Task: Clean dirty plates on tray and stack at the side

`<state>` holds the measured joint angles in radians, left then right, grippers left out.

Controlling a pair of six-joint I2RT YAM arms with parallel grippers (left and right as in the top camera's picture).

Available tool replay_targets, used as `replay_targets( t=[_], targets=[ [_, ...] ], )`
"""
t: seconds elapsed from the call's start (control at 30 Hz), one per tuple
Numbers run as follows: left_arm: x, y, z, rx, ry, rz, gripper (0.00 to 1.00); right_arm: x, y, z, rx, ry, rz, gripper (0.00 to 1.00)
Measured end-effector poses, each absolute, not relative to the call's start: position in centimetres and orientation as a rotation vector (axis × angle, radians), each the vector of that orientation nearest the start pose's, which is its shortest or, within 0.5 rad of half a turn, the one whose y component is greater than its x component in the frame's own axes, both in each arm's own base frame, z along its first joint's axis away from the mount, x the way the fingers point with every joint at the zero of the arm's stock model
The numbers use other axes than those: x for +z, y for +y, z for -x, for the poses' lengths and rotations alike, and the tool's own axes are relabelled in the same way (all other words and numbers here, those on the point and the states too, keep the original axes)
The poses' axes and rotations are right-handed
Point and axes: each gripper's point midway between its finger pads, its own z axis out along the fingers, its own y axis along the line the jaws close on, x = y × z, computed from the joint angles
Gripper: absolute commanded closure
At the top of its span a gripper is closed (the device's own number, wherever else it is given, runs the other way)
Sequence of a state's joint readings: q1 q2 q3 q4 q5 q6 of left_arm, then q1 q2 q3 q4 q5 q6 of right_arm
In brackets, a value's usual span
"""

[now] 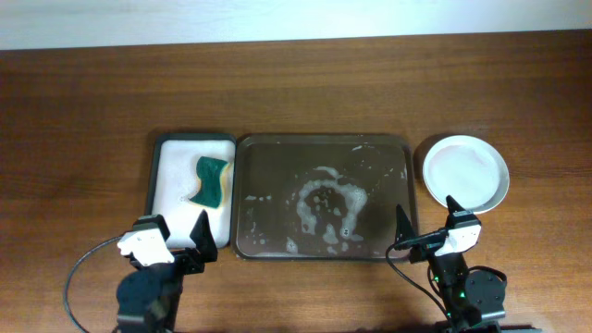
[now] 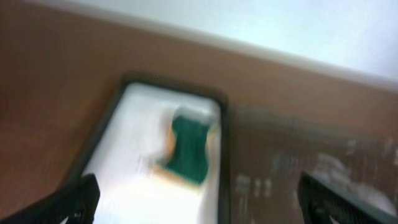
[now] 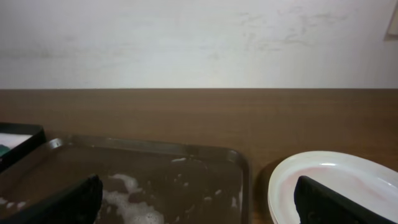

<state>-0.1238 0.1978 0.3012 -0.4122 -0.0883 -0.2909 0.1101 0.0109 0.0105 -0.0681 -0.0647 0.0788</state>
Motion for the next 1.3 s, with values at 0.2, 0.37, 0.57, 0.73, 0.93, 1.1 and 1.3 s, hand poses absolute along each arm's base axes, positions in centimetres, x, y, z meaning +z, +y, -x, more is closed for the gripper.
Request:
replay_targets(
  t=[0.2, 0.37, 0.57, 0.73, 0.93, 1.1, 1.3],
  targets=[
    [19.1, -0.8, -24.7, -0.182, 1.515, 0.147, 0.01, 15.9, 3.8, -24.3, 0.197, 1.641, 0.076, 0.01],
    [15.7, -1.2, -24.6, -0.101, 1.652, 0.039, 0.01, 15.9, 3.8, -24.3, 0.197, 1.641, 0.075, 0.01],
    [15.7, -1.2, -24.6, -0.089, 1.653, 0.019, 0.01, 15.9, 3.8, -24.3, 0.197, 1.641, 0.076, 0.01],
    [15.7, -1.2, -24.6, -0.088, 1.653, 0.019, 0.00, 15.9, 3.8, -24.3, 0.197, 1.641, 0.076, 0.01],
    [15.7, -1.2, -24.6, -0.088, 1.653, 0.019, 0.00, 15.9, 3.8, -24.3, 0.197, 1.641, 0.076, 0.01],
    [15.7, -1.2, -24.6, -0.088, 1.653, 0.019, 0.01, 15.9, 3.8, -24.3, 0.197, 1.641, 0.076, 0.01],
    [15.7, -1.2, -24.6, -0.088, 1.653, 0.019, 0.01, 15.9, 3.8, -24.3, 0.197, 1.641, 0.076, 0.01]
  ],
)
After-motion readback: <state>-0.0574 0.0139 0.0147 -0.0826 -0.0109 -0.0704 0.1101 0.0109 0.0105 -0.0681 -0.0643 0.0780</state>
